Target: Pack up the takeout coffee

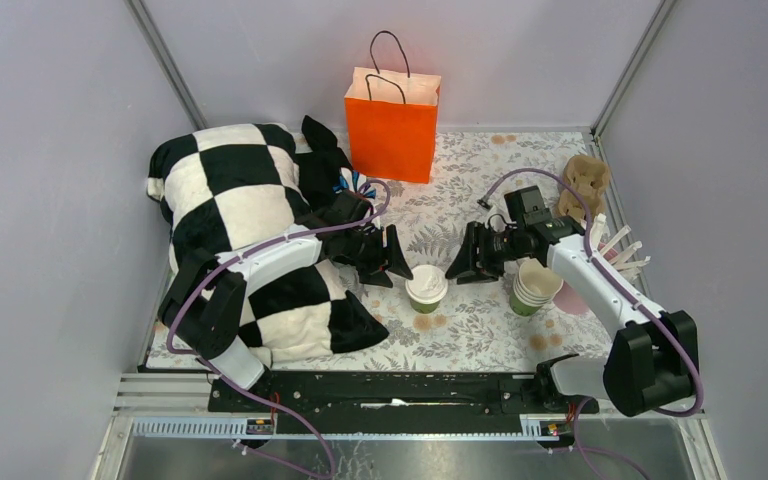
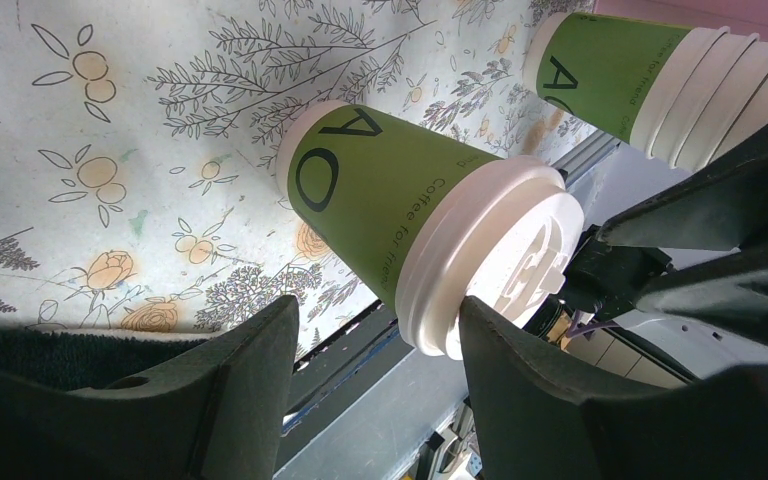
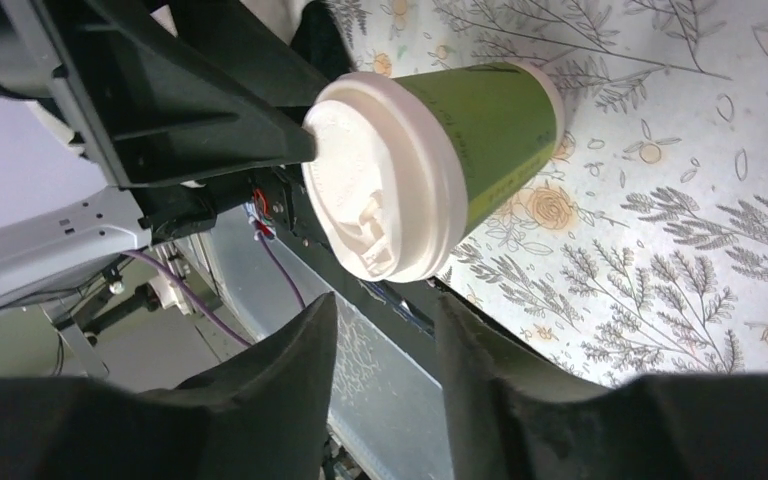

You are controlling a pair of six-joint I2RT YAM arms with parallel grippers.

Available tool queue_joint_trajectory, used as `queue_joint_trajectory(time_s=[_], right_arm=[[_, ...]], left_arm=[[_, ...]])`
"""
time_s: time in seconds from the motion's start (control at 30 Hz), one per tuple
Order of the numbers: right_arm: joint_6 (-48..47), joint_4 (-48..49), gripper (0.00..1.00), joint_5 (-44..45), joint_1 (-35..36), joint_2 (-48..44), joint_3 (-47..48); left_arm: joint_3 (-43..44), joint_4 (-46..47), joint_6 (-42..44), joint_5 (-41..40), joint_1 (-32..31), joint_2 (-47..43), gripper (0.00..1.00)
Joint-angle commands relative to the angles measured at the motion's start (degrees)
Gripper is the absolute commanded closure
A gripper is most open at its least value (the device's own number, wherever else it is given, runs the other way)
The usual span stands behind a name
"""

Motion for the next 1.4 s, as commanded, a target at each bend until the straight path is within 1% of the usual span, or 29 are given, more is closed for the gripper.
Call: queue_joint_trajectory(time_s=[0.0,0.07,0.13,0.3,0.37,0.5,0.67,0.77,0.9,1.0,1.23,1.37], right_arm=[[0.35,-2.84,0.58,4.47,-0.31,-0.96,-1.21],[0.39,-2.19,0.61,3.7,-0.2,-0.54,-1.74],[0.57,-0.86,0.62,1.59,0.3,0.6,-2.34],[2.47,2.82,0.63,0.51,2.21,1.94,-3.92],[4.2,4.9,0.66,-0.3,2.21,2.18,-5.04],[4.74,6.23,0.69,0.14,2.45,2.79,-5.7],[5.05,7.31,0.69,0.54,2.5,3.47,-6.56],[5.07,7.42,0.7,2.44,2.63,4.36,-7.36],[4.65,4.07,0.74,9.52,3.38,4.64,-7.46],[4.35,2.43,0.75,14.49,4.0,3.45,-8.74],[5.49,8.19,0.76,16.9,4.45,2.35,-15.83],[5.0,7.98,0.76,18.85,4.49,-0.01,-17.06]], left_arm=[[1.21,-1.49,1.25,-2.08,-0.35,-0.36,0.37],[1.29,-1.5,1.25,-1.94,-0.44,-0.27,0.37],[1.29,-1.46,1.25,-1.92,-0.48,-0.23,0.37],[1.12,-1.46,1.25,-1.79,-0.62,-0.27,0.37],[1.09,-1.45,1.22,-1.86,-0.74,-0.2,0.37],[1.01,-1.43,1.17,-1.95,-0.96,-0.18,0.38],[1.05,-1.46,1.17,-2.07,-1.21,-0.16,0.38],[0.92,-1.42,1.09,-2.25,-1.28,-0.25,0.38],[0.24,-1.44,0.91,-3.0,-1.3,-0.6,0.38],[-0.77,-1.29,0.9,-3.65,-1.32,-1.02,0.39],[-3.33,-0.43,0.37,-4.14,-1.3,-1.76,0.39],[-3.17,-0.42,0.29,-4.32,-1.32,-2.07,0.39]])
